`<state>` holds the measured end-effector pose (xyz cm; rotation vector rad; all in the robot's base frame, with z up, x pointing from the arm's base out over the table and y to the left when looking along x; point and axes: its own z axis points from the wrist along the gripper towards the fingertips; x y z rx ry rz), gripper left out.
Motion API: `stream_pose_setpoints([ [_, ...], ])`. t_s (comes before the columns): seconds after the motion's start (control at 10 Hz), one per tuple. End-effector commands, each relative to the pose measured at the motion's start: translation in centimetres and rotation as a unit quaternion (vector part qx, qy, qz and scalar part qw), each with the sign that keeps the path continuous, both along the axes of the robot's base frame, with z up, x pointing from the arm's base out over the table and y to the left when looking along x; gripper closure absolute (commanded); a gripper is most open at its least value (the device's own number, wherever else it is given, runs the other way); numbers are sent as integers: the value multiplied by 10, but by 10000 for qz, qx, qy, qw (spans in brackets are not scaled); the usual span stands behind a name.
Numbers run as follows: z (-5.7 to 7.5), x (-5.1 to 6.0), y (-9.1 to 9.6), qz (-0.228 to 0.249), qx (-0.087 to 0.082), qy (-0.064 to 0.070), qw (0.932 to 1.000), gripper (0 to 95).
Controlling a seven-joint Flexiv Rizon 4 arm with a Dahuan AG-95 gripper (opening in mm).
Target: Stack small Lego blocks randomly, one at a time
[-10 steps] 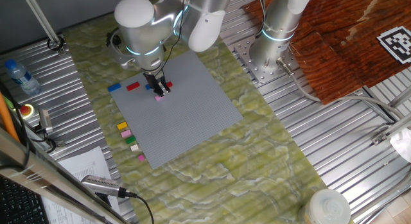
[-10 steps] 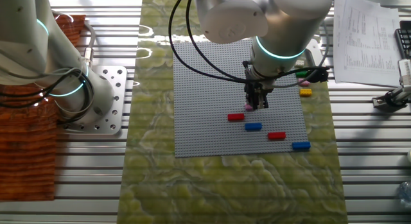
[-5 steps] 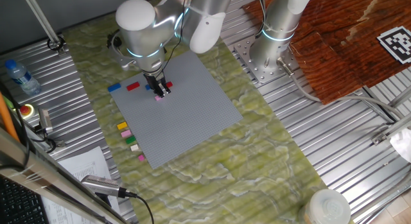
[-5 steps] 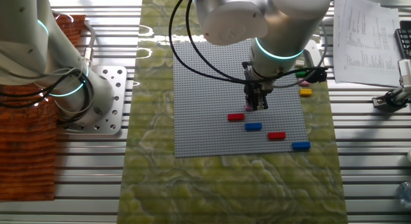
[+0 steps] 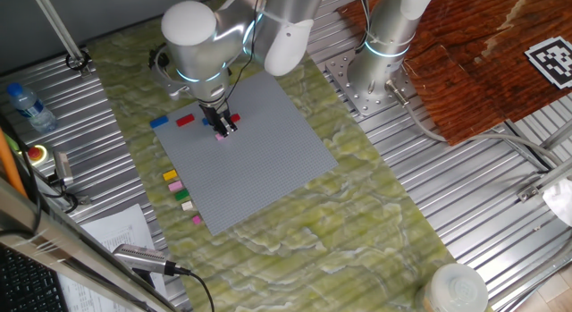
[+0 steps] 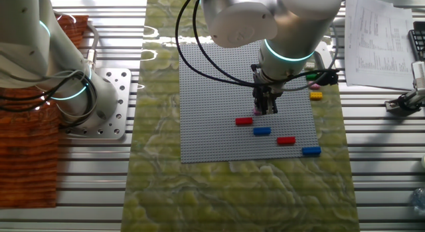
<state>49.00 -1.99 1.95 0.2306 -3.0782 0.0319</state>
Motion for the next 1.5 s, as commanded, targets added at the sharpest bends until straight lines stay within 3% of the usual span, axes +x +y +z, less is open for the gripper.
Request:
stream_pose_setpoints([
  [0.1, -7, 0, 1, -22, 13, -3, 10000, 950],
  [0.5, -20, 1, 0, -23, -45, -25, 10000, 950],
  [0.9, -20, 1, 0, -14, -38, -19, 10000, 950],
  [1.2, -9, 0, 1, -12, -27, -10, 10000, 950],
  [1.5, 17, -5, 4, 6, -32, 10, 10000, 950],
])
